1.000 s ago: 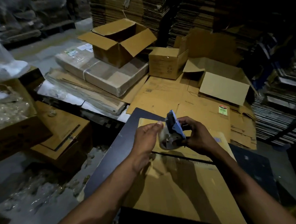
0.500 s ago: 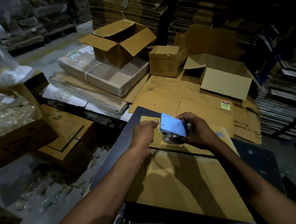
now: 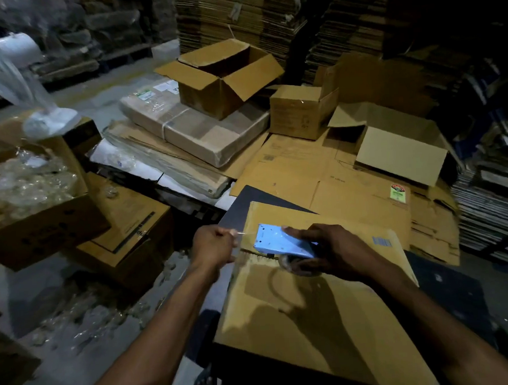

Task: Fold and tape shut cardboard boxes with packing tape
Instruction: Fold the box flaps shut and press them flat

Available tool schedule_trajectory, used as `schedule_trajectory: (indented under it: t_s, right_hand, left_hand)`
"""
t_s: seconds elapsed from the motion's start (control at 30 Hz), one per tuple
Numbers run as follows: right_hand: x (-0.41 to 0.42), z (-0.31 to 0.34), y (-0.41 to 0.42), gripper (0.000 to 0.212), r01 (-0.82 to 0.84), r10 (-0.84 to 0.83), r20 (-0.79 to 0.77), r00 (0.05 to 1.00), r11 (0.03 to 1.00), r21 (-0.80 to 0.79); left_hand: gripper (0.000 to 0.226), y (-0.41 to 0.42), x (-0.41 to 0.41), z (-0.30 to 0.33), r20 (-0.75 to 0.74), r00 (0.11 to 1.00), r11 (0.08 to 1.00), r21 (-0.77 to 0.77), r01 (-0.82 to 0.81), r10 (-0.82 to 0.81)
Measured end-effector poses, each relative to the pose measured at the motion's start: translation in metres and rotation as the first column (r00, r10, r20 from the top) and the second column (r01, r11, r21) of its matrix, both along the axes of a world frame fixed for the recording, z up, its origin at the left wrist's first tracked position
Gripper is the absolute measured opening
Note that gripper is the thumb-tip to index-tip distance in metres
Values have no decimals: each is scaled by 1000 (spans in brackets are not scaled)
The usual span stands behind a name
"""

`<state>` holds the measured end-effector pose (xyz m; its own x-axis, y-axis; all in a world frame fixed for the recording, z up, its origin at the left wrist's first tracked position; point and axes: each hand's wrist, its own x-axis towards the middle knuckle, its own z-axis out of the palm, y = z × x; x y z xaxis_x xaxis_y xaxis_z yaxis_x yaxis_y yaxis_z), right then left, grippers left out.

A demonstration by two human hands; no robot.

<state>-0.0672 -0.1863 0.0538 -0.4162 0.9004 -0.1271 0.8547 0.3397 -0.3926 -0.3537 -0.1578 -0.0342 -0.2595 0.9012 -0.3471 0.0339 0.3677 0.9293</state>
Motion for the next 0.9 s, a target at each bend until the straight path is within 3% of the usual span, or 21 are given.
schedule_trajectory:
  t_s: [0.3,0.43,0.6,0.77,0.9]
  right_hand:
    - [-17,-19,17,80,-17,32,296,955,998,-54]
    - [-35,-36,27,86,16,15,343,939,996,-87]
    - [-49,-44,31,78,-20,49,413,909,997,-75]
    - [-59,-46,33,76,-55,82,467,880,996,-71]
    - [-65,-51,33,78,-62,87,477,875,996,-68]
  left_hand:
    - [27,7,-27,-53,-144,989,999,-44,21,-27]
    - [36,19,-31,-86,-227,974,999,-44,20,-29]
    - [38,27,-35,-116,-341,937,995,-83,49,-75]
    - [43,27,-32,-147,-364,929,997,-52,52,-67]
    - [34,20,-28,-154,-269,961,992,-118,34,-65]
